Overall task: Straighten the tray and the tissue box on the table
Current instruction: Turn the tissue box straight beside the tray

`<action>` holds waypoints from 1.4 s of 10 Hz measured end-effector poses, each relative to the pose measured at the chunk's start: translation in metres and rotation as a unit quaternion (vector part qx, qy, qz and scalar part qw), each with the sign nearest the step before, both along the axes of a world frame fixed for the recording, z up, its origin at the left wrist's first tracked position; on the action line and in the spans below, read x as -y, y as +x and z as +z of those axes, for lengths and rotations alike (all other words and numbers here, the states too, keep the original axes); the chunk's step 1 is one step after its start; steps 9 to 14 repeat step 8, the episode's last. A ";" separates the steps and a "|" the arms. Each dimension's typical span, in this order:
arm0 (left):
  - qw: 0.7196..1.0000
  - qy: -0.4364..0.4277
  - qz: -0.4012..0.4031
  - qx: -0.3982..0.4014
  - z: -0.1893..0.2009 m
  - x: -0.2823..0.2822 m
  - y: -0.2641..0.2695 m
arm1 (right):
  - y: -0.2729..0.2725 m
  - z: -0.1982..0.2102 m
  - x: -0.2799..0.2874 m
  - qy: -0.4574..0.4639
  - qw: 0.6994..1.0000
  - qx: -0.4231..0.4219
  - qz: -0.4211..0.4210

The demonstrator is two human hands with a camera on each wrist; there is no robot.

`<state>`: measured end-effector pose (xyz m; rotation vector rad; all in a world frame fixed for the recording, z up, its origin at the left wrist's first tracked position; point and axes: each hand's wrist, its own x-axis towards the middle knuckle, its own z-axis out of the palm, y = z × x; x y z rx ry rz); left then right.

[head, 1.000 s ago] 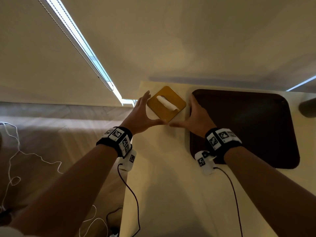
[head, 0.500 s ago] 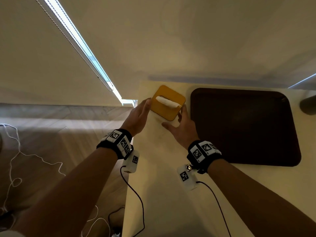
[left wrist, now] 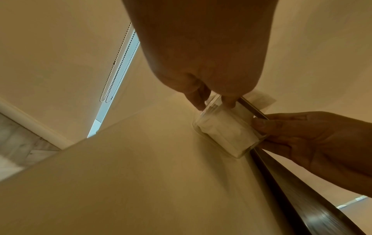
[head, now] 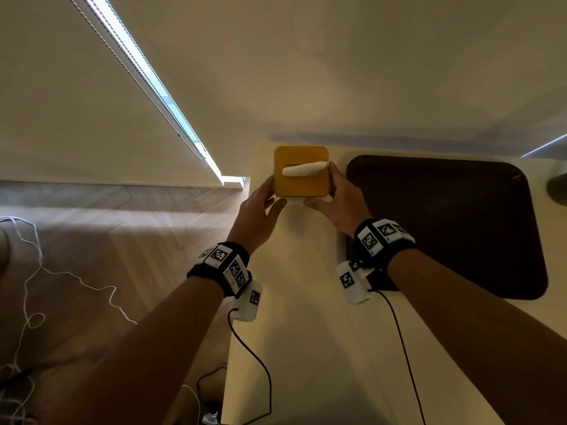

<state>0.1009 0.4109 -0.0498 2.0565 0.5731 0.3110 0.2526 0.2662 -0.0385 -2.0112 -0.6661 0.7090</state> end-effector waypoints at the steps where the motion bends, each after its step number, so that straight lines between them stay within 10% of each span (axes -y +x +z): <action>1: 1.000 0.012 0.010 0.004 -0.002 -0.001 0.002 | -0.001 -0.003 0.000 0.016 1.000 0.005 -0.005; 14: 0.999 -0.010 -0.011 -0.052 -0.009 -0.002 -0.002 | -0.009 0.008 0.011 0.020 0.999 0.019 0.032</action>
